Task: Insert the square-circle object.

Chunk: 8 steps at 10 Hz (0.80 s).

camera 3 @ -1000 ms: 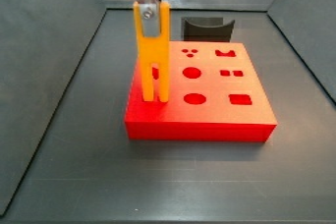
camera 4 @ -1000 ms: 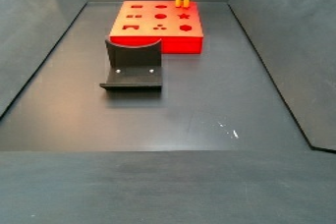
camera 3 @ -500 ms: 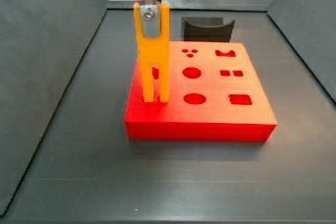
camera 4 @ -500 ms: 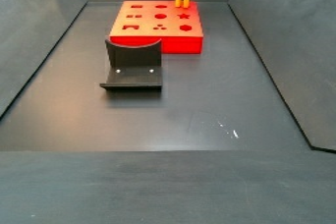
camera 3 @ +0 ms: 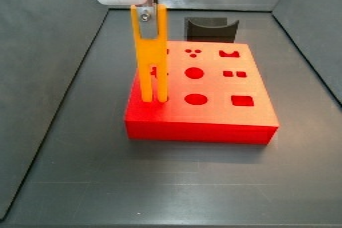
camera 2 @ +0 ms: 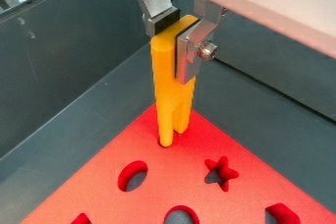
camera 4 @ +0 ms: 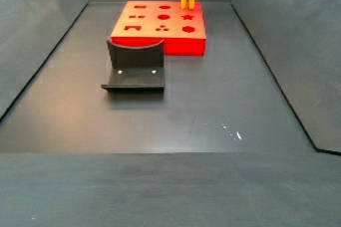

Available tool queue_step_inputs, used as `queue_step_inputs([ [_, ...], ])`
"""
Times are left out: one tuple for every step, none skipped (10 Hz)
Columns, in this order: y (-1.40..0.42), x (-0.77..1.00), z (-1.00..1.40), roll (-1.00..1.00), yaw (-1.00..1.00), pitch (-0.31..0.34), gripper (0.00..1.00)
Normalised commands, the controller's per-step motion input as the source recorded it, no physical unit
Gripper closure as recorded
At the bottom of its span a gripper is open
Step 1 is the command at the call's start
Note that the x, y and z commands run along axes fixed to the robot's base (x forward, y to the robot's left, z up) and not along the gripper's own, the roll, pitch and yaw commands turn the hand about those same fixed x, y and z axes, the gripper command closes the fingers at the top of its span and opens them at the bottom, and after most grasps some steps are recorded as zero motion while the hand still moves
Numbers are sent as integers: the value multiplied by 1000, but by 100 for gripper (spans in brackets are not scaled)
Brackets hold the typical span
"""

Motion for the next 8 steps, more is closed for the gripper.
queue_step_inputs([
  [-46, 40, 0, 0, 0, 36, 100],
  [-86, 80, -34, 0, 29, 3, 100],
  [-157, 0, -769, -150, 0, 0, 100],
  [-117, 43, -766, -166, 0, 13, 100],
  [0, 0, -769, -166, 0, 56, 100],
  [0, -3, -709, -136, 0, 103, 100],
  [-17, 0, -714, -19, 0, 77, 100],
  [-14, 3, -840, 0, -137, 93, 100],
])
